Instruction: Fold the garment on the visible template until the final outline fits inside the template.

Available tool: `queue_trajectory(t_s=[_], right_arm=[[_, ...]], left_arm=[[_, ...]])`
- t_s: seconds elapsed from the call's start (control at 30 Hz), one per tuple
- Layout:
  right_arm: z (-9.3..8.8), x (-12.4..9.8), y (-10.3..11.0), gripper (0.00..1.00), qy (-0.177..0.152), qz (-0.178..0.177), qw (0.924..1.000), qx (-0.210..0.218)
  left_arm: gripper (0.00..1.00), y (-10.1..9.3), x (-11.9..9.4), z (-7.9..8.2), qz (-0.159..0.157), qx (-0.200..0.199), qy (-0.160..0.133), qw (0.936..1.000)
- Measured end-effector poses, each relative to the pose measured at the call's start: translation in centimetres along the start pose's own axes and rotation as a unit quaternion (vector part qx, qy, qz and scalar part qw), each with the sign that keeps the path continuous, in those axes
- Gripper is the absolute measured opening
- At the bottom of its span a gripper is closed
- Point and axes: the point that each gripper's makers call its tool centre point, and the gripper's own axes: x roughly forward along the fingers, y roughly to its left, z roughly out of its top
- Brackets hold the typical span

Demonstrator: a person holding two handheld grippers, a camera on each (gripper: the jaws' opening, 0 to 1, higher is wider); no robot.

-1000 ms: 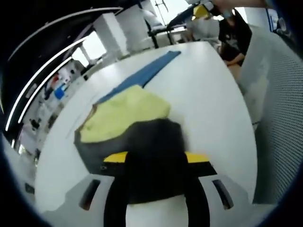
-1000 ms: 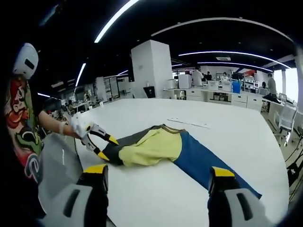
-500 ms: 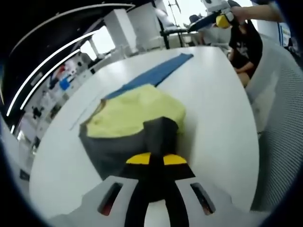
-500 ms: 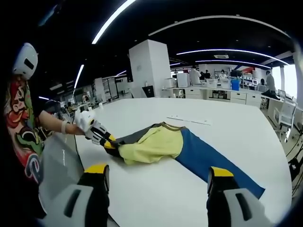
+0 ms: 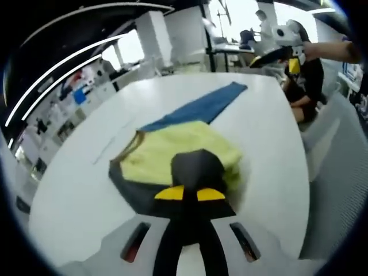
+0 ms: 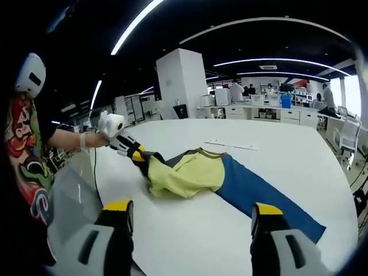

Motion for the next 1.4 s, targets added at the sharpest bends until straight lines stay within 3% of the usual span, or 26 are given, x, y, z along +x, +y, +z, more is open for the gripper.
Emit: queue_trajectory(t_s=[0.3, 0.37, 0.77, 1.4], right_arm=[[-0.3, 0.0, 0.0, 0.83, 0.005, 0.001, 1.0, 0.005], [-0.5, -0.1, -0.1, 0.83, 0.006, -0.001, 0.9999, 0.008], [-1.7, -0.5, 0.0, 0.83, 0.011, -0.009, 0.9994, 0.03], [-1.3, 0.4, 1.1, 0.83, 0.015, -0.005, 0.9992, 0.035]], left_arm=[[0.02, 2.8, 3.3, -0.2, -0.028, -0.002, 0.026, 0.9993], [0.02, 3.6, 4.4, -1.0, -0.029, 0.01, 0.044, 0.9986], [0.03, 4.3, 7.9, -2.5, -0.046, 0.02, 0.078, 0.9957], [0.04, 3.9, 8.1, -2.6, -0.05, 0.016, 0.074, 0.9958]])
